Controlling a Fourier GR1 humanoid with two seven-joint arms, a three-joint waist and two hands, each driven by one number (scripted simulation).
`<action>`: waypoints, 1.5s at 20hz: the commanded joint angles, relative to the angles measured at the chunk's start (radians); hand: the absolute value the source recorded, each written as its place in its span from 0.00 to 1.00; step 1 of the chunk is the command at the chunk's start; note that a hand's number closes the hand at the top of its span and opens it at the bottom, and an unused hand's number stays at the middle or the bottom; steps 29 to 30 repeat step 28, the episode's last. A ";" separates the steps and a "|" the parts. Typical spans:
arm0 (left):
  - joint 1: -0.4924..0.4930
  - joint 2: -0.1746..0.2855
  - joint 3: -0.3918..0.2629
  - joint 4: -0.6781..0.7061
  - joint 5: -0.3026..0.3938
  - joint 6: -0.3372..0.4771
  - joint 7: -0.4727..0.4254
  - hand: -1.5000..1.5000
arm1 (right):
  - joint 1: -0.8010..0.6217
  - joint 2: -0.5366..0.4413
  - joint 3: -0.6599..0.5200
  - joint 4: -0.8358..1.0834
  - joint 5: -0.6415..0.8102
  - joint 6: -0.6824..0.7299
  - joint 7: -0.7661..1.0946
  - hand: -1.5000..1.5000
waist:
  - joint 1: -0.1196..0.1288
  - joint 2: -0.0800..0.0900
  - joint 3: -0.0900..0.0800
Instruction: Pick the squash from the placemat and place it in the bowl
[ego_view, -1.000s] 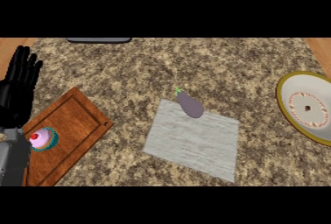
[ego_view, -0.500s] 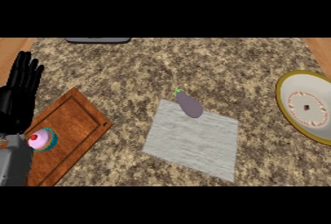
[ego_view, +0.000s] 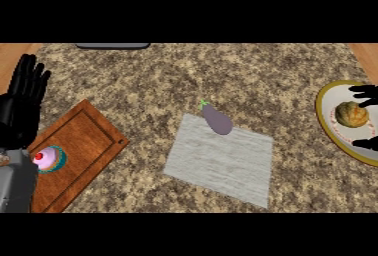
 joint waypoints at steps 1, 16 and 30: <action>0.014 -0.013 -0.006 0.020 -0.009 -0.002 -0.024 0.50 | -0.048 0.030 -0.083 0.100 -0.083 0.011 -0.083 0.00 | 0.003 0.002 0.000; -0.033 0.011 0.008 0.012 0.009 -0.025 -0.007 0.50 | -0.077 -0.243 -0.389 0.441 -0.268 0.032 -0.164 0.00 | 0.013 0.015 0.005; 0.012 0.003 0.018 -0.003 0.028 -0.041 -0.017 0.50 | 0.012 -0.394 -0.458 0.522 -0.326 0.234 -0.226 0.00 | 0.028 0.017 0.014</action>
